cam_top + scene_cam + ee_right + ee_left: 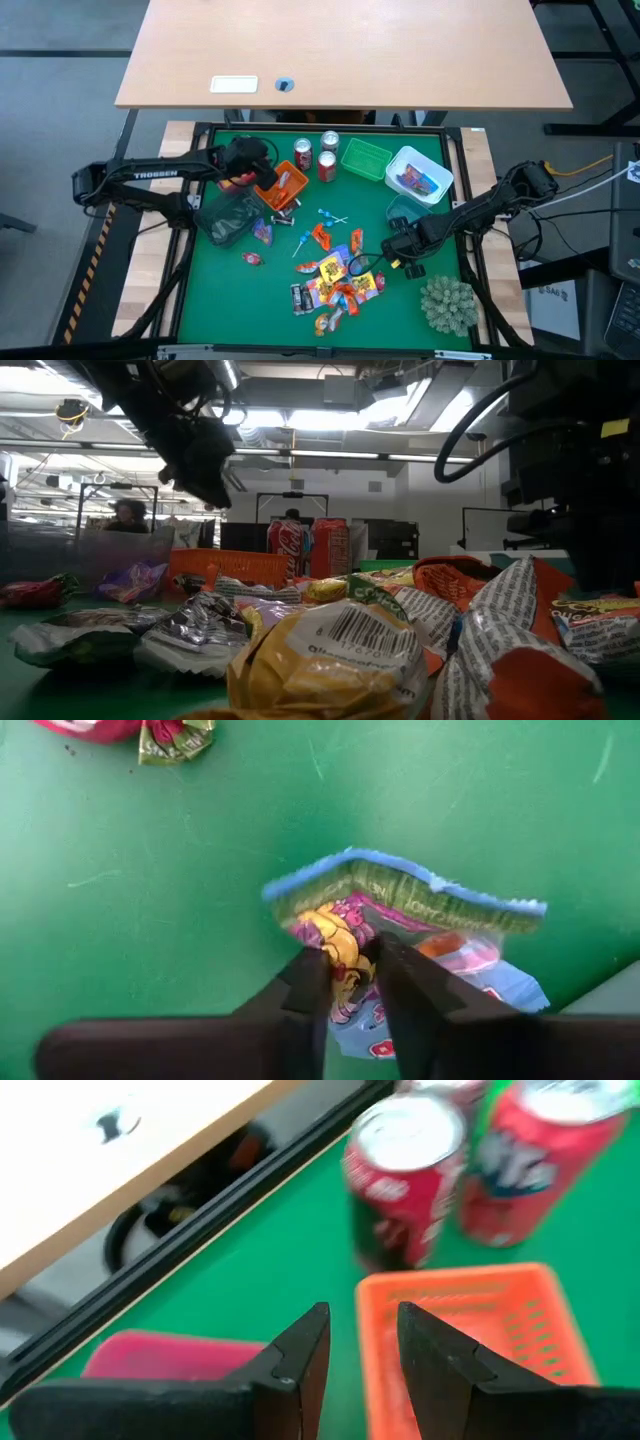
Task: Sort candy
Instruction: Put the blue gummy into the white bin
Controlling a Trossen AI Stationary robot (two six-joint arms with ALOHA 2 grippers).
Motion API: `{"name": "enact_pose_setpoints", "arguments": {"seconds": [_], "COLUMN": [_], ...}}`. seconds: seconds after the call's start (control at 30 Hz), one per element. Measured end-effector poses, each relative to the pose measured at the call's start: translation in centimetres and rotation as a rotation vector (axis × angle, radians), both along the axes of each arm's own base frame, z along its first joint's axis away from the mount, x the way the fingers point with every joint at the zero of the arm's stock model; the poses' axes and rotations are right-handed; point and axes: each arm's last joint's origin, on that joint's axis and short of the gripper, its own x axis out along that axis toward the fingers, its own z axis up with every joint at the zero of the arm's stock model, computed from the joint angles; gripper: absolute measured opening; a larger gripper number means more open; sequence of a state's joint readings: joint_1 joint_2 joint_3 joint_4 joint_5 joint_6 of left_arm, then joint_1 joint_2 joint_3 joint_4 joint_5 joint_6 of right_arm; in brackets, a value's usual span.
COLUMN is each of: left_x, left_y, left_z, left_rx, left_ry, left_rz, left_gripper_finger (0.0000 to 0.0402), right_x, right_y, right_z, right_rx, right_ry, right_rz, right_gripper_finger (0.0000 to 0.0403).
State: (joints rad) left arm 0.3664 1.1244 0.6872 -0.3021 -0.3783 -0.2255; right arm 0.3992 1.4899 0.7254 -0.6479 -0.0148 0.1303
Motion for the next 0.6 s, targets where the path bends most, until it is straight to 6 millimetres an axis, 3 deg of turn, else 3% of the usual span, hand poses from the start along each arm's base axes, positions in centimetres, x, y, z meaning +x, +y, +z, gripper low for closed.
{"name": "enact_pose_setpoints", "arguments": {"seconds": [0.17, 0.33, 0.6], "left_x": [1.1, 1.9, 2.5], "left_y": [-1.6, -3.2, -5.6], "left_z": [0.6, 1.0, 1.1], "left_rx": [0.022, 0.033, 0.011], "left_ry": [-0.075, -0.129, -0.157], "left_rz": [-0.084, -0.164, -0.251], "left_gripper_finger": [0.0109, 0.0109, 0.0109], "right_x": [0.0, 0.6, 2.4], "right_y": [0.0, 0.4, 1.3], "right_z": [0.1, 0.8, 4.3], "right_rx": [0.005, 0.054, 0.134], "right_ry": [0.001, -0.003, -0.033], "right_rz": [-0.025, -0.02, 0.005], "right_gripper_finger": [0.0024, 0.0015, 0.0013]}}
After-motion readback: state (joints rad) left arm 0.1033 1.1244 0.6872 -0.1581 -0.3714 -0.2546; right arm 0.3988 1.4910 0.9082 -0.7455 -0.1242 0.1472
